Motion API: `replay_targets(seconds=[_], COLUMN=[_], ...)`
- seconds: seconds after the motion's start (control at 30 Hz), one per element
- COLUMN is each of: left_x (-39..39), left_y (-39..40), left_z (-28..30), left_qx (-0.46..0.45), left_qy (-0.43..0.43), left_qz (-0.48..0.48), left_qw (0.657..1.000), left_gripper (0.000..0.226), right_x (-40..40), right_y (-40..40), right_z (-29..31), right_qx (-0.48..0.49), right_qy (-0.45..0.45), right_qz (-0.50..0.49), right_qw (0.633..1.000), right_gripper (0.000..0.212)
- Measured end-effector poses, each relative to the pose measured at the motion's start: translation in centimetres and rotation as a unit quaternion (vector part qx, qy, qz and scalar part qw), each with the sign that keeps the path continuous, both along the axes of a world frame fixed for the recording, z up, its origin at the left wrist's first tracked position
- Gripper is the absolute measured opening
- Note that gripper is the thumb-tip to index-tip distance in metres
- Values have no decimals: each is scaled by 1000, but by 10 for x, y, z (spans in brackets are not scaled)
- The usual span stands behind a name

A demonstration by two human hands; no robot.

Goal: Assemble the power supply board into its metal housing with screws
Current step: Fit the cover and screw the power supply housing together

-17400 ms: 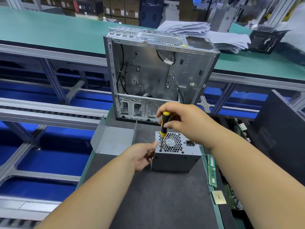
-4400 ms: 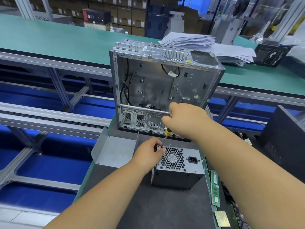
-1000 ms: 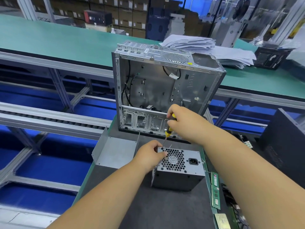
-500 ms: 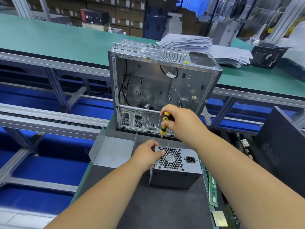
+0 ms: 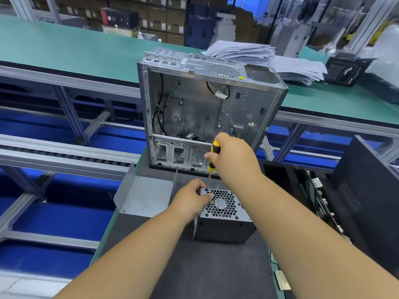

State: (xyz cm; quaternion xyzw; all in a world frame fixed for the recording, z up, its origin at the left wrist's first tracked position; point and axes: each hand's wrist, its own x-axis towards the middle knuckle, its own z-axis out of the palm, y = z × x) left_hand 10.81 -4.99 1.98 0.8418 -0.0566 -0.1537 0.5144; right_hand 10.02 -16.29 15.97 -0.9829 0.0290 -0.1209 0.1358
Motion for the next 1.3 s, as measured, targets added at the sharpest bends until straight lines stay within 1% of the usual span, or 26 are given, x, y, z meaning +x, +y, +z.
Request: replay_targets(seconds=[0.2, 0.3, 0.4, 0.5, 0.53, 0.6, 0.67, 0.7, 0.83, 1.07, 1.13, 1.2, 1.27, 1.3], left_x=[-2, -2, -4, -5, -5, -5, -5, -5, -3, -5, -5, -4, -4, -4], left_y=[0, 0, 1, 2, 2, 3, 3, 4, 3, 3, 3, 4, 6, 6], left_z=[-1, 1, 3, 4, 4, 3, 2, 1, -1, -1, -1, -2, -4, -5], left_qx=[-22, -21, -13, -22, -28, -34, -23, -17, -25, -15, -16, -39, -88, -115], left_qy=[4, 5, 2, 9, 9, 3, -5, -8, 1, -4, -6, -3, 16, 32], left_qz=[3, 4, 0, -3, -6, -11, -13, -11, -5, 5, 5, 1, -3, -2], left_qw=[1000, 1000, 1000, 1000, 1000, 999, 1000, 1000, 1000, 1000, 1000, 999, 996, 993], left_gripper=[17, 18, 20, 18, 18, 17, 17, 18, 19, 17, 17, 16, 14, 13], right_x=[-6, -10, -11, -12, -12, -13, -15, -16, -18, -16, -16, -17, -20, -23], right_y=[5, 9, 9, 3, 0, -5, -9, -11, -15, -14, -14, -17, -26, -32], right_z=[-7, -5, -3, -2, -1, 1, 3, 3, 2, 2, 4, 8, 11, 12], right_qx=[1, 8, 49, 73, 84, 134, 181, 188, 169, 151, 138, 87, 38, 33], right_qy=[-28, -38, -16, 5, 12, 30, 57, 67, 53, 34, 42, 56, 49, 40], right_qz=[-18, 34, 95, 117, 116, 118, 134, 140, 125, 121, 122, 116, 94, 73], right_qw=[999, 999, 994, 990, 990, 983, 973, 970, 976, 981, 982, 988, 994, 996], right_gripper=[34, 32, 25, 17, 18, 27, 36, 37, 24, 18, 17, 14, 11, 12])
